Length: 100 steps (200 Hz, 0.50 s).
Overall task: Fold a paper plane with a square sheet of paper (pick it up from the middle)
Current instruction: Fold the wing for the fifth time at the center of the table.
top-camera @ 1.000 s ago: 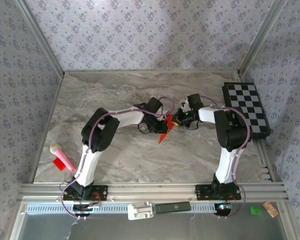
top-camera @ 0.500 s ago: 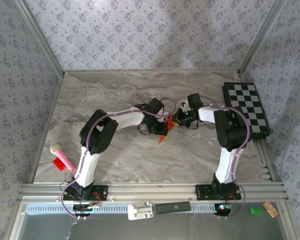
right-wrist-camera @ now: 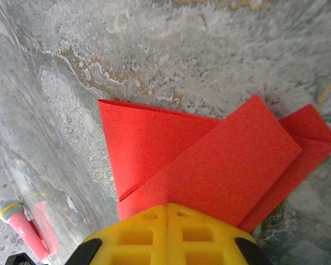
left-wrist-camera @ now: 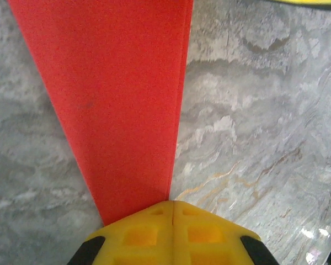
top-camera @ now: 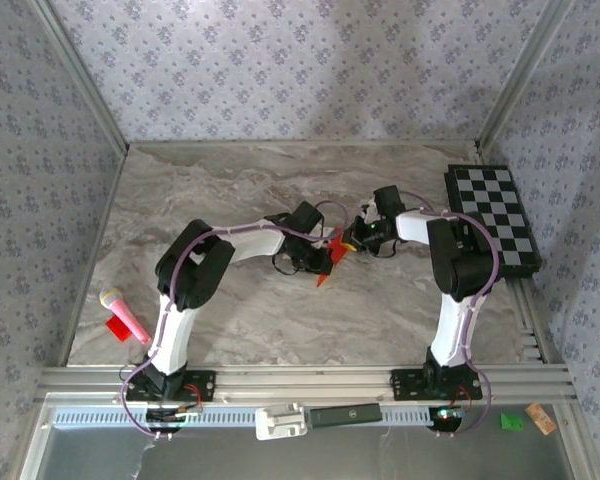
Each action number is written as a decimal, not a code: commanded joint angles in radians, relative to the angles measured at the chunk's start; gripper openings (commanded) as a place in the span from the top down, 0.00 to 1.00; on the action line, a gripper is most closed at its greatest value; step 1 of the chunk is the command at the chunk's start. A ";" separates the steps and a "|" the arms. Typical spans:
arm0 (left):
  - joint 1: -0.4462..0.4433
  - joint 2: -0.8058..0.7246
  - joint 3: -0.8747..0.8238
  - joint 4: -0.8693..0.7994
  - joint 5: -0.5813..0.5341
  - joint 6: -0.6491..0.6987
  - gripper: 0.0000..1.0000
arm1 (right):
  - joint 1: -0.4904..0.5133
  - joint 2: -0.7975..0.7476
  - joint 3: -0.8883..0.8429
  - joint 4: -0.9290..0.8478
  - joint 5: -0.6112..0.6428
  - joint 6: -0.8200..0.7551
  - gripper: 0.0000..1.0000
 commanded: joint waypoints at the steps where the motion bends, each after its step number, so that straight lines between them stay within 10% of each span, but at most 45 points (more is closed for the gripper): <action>1: -0.029 -0.032 -0.089 -0.165 0.002 -0.019 1.00 | -0.009 0.081 -0.022 -0.086 0.143 -0.020 1.00; 100: -0.035 -0.178 -0.232 -0.153 -0.022 -0.060 0.98 | -0.008 0.052 -0.004 -0.095 0.133 -0.075 0.99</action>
